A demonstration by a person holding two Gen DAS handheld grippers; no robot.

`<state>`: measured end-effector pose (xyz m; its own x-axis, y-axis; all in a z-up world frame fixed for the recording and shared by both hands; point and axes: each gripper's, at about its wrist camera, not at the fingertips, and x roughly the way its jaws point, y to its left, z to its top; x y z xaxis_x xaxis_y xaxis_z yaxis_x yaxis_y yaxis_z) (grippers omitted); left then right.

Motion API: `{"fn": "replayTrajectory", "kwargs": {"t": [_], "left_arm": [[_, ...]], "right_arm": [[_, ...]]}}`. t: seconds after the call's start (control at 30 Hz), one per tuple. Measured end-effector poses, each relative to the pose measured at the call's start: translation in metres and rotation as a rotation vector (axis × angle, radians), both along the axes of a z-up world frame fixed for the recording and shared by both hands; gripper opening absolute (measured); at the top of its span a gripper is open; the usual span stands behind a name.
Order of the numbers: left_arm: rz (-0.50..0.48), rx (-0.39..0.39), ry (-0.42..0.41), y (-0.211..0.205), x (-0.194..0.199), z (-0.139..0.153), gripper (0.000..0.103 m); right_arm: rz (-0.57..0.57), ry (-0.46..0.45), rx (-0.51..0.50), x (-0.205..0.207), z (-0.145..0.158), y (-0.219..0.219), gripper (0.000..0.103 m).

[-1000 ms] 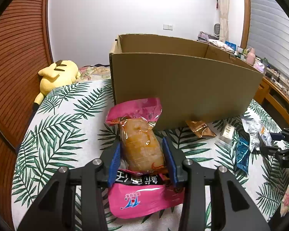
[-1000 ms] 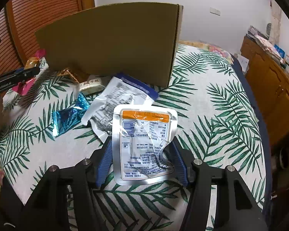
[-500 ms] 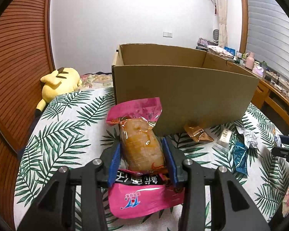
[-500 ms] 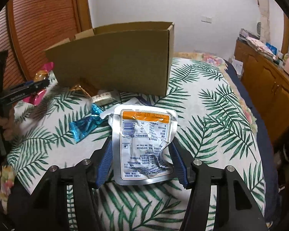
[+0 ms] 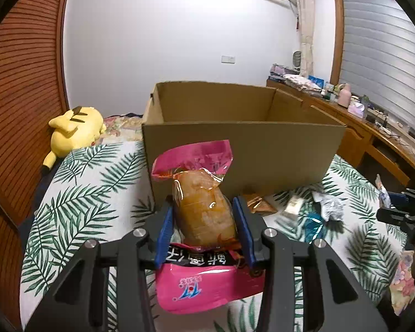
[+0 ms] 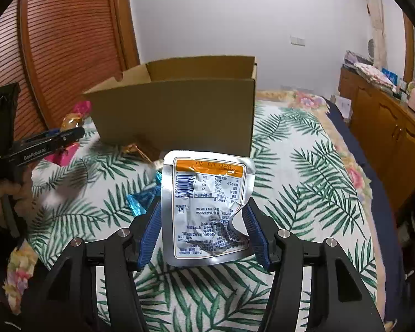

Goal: Organize snacks
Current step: 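Carry the bread roll and silver pouch over the box with both tools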

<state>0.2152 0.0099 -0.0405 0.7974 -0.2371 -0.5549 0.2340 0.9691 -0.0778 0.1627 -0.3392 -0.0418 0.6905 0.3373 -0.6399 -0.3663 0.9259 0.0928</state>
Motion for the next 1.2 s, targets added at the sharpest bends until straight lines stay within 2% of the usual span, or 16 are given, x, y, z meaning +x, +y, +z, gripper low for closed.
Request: {"fn": "replayTrajectory", "kwargs": {"t": [0.47,0.83,1.2], "left_arm": [[-0.054,-0.016,-0.057,-0.016,-0.005,0.029,0.041],[-0.108,-0.009,-0.145,-0.024,0.010,0.068,0.041],[-0.140,-0.019,-0.202,-0.037,0.039,0.100,0.041]], "right_arm": [[0.026,-0.052,0.012,0.004,0.024,0.011,0.059],[0.036,-0.153,-0.022,0.026,0.071,0.027,0.059],[0.062,-0.206,-0.026,0.057,0.096,0.052,0.059]]}}
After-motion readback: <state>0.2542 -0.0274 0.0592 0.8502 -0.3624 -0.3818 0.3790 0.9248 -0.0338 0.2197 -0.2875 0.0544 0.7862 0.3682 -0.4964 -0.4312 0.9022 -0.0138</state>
